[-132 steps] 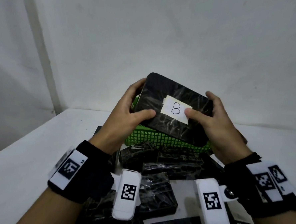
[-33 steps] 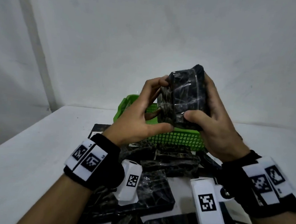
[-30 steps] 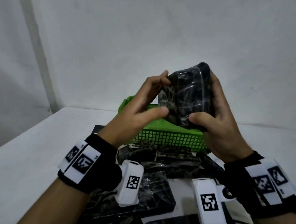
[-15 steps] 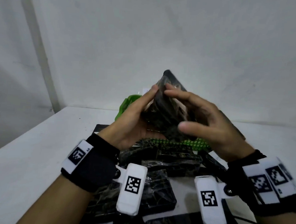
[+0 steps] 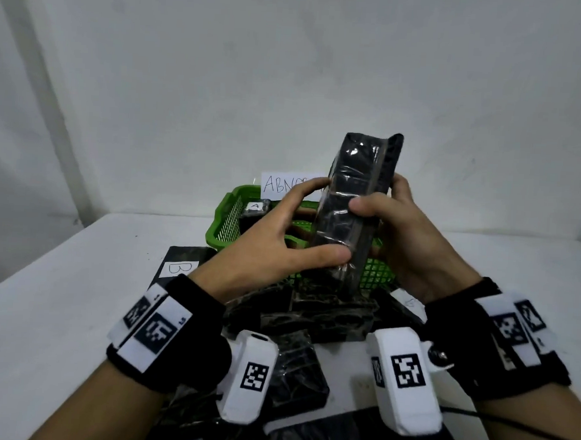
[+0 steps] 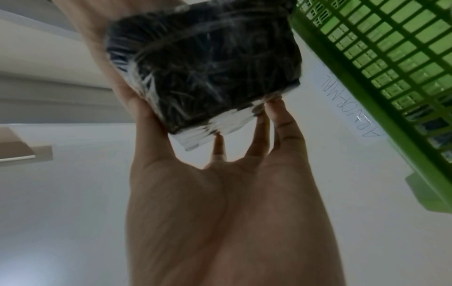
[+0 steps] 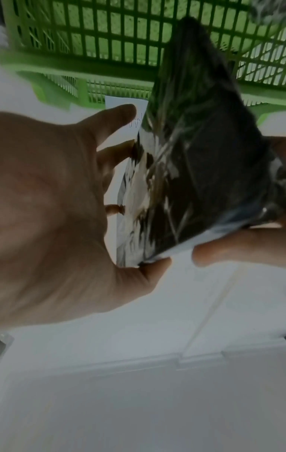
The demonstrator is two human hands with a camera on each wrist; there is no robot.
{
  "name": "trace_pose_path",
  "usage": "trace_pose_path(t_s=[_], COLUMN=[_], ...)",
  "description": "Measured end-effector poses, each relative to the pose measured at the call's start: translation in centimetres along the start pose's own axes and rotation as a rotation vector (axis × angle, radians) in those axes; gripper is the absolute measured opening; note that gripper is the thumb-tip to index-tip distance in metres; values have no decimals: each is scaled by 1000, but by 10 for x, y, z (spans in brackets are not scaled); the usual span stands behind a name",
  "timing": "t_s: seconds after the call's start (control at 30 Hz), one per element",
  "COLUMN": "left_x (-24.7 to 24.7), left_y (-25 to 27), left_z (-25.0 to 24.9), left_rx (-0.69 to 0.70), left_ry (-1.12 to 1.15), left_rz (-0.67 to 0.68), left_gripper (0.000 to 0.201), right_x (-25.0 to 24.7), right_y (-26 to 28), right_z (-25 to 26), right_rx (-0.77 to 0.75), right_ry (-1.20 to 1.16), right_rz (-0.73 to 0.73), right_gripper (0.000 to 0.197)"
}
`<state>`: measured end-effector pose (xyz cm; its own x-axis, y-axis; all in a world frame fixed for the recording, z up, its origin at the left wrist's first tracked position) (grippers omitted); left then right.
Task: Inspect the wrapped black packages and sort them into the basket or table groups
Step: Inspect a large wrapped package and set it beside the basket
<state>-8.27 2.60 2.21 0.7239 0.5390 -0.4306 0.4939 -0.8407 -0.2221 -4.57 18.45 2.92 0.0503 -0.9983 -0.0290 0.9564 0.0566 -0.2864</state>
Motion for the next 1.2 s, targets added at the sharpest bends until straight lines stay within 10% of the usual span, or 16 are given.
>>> trace_pose_path(t_s=[0.37,0.57,0.93,1.2], left_x=[-19,-31,-35,-38], left_y=[9,8,15,14], left_z=[2,2,-6,-6], left_rx=[53,53,130,52], left_ry=[24,-374,-738,-654], left_rz=[-10,-108,-227,-205], left_gripper=[94,116,104,119], right_x=[11,14,16,5], right_y=[5,8,9,10], right_z=[14,26,27,29], right_rx=[-135,-154,-358,-91], right_ry=[93,-166,85,25], right_rz=[103,196,87,67], right_gripper=[111,56,51,43])
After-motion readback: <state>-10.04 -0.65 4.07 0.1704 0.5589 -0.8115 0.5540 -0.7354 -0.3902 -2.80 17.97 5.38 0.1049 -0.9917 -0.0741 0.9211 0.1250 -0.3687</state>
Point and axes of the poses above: each hand's wrist, its own y-axis away from the middle knuckle, its own x-axis out of the palm, z = x × y, the point moved 5 cm from there along -y, towards the middle knuckle, and after that the axes turned 15 degrees about z, right-handed, at the moved point
